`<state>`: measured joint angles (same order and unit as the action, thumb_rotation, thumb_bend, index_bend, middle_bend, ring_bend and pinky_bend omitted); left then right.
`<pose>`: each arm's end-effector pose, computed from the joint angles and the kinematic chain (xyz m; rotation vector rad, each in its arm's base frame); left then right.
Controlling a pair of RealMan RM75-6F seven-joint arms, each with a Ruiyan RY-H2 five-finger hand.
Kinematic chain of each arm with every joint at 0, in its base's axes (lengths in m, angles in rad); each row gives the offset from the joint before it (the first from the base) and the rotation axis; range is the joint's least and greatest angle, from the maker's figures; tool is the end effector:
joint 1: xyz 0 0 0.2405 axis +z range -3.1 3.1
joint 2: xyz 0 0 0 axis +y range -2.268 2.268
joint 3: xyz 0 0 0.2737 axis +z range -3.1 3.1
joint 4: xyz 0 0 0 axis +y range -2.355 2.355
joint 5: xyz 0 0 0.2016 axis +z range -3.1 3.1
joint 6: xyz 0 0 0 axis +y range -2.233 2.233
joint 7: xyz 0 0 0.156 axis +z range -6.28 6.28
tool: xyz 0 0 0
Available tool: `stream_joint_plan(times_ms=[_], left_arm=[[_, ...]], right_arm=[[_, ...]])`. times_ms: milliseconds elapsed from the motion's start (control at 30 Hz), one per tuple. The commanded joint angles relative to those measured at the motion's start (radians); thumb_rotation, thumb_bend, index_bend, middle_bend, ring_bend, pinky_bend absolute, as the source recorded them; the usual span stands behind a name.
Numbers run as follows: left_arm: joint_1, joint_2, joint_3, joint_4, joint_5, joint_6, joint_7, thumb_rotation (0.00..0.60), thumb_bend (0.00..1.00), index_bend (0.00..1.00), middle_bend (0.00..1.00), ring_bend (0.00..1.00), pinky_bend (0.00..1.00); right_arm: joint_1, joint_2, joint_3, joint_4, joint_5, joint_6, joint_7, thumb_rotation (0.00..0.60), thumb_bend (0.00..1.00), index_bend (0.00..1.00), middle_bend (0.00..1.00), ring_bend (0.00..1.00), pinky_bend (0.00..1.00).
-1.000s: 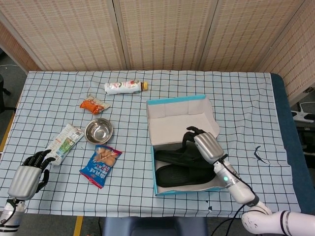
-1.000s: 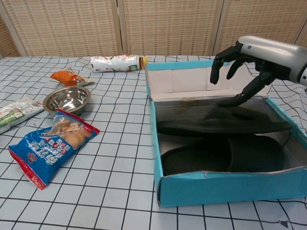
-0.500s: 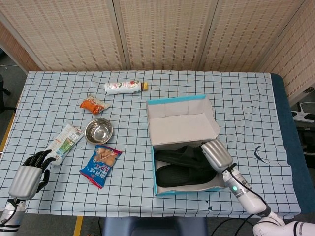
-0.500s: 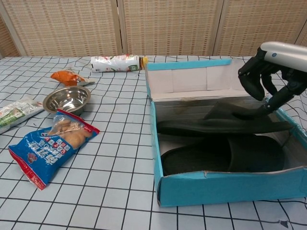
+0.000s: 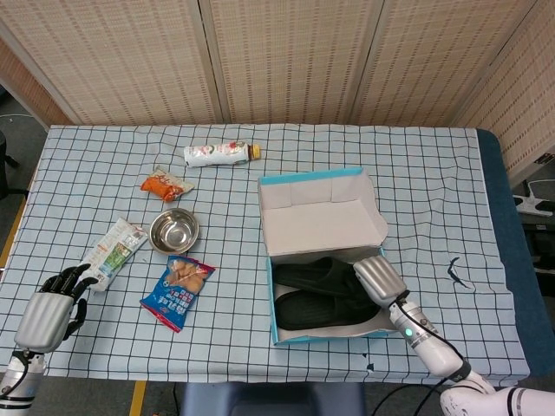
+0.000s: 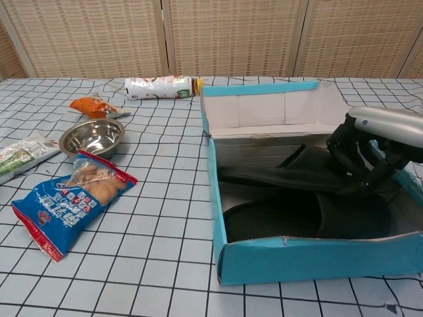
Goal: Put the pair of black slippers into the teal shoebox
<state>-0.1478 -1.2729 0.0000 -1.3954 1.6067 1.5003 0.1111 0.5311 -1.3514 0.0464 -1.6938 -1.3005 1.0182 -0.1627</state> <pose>-0.3268 0.2059 0.1291 -1.5733 -0.7003 -0.8537 -0.2117 -0.2879 0.0274 1.8728 -1.1395 0.9249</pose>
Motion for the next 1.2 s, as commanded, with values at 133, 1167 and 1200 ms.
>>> stream_joint_plan(times_ms=[133, 1167, 1200], left_arm=[[0.000, 0.000, 0.000, 0.001, 0.000, -0.001, 0.002, 0.600, 0.67, 0.30, 0.14, 0.16, 0.30], [0.004, -0.006, -0.002, 0.003, 0.017, 0.026, 0.014, 0.600, 0.67, 0.30, 0.14, 0.17, 0.29], [0.005, -0.007, -0.001, 0.005, 0.018, 0.028, 0.018, 0.600, 0.67, 0.30, 0.14, 0.17, 0.29]], right_arm=[[0.000, -0.021, -0.007, 0.034, 0.022, -0.022, -0.008, 0.600, 0.09, 0.77, 0.72, 0.62, 0.69], [-0.266, 0.225, -0.089, 0.033, -0.159, 0.285, 0.051, 0.600, 0.09, 0.39, 0.33, 0.17, 0.41], [-0.277, 0.215, -0.089, 0.050, -0.146, 0.289, 0.054, 0.600, 0.08, 0.37, 0.31, 0.15, 0.39]])
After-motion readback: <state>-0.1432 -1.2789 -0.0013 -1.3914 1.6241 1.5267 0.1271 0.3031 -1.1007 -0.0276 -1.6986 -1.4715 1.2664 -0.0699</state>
